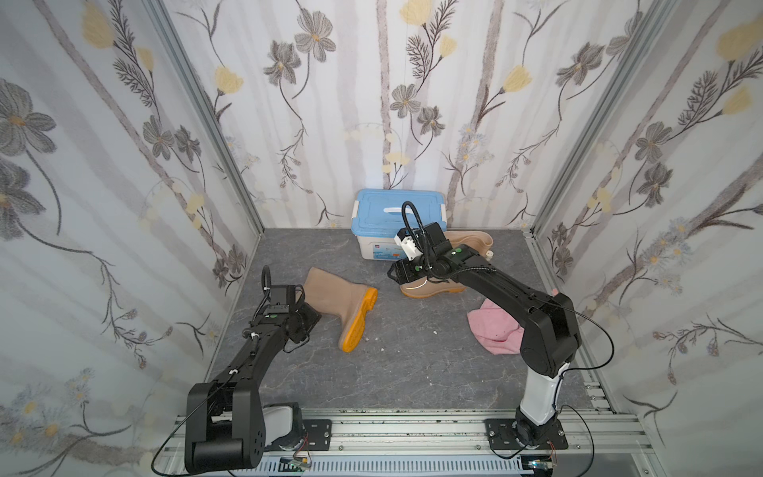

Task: Wipe the rubber boots with a cloth
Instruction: Pick up the rubber boot from the center of the board.

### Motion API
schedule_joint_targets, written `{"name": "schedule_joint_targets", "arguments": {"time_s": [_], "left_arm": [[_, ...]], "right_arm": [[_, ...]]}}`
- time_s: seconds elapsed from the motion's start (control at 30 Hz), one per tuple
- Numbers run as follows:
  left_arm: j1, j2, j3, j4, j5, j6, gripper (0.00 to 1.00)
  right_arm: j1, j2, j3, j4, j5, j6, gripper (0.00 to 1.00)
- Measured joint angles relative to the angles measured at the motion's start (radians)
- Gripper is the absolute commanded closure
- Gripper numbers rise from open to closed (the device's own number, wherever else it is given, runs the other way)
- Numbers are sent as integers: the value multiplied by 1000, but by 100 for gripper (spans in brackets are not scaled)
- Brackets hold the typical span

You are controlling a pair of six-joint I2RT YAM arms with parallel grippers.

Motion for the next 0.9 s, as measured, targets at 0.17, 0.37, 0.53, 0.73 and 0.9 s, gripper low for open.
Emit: {"name": "schedule_joint_targets", "arguments": {"time_s": [0.17, 0.37, 0.53, 0.73, 0.9], "left_arm": [[50, 82, 33, 58, -43, 17, 47], [107, 235, 81, 134, -60, 29, 47], [127, 363, 122, 217, -75, 31, 47], [129, 488, 193, 352, -85, 33, 54], [128, 590, 270, 416, -65, 28, 89]], "right_arm": [[-7, -13, -23, -1, 3, 0, 26], [-26, -37, -33, -1, 4, -3, 26], [-39, -45, -47, 0, 9, -4, 26], [-39, -45, -51, 0, 9, -4, 26], [-42, -45, -52, -1, 6, -9, 27]]}}
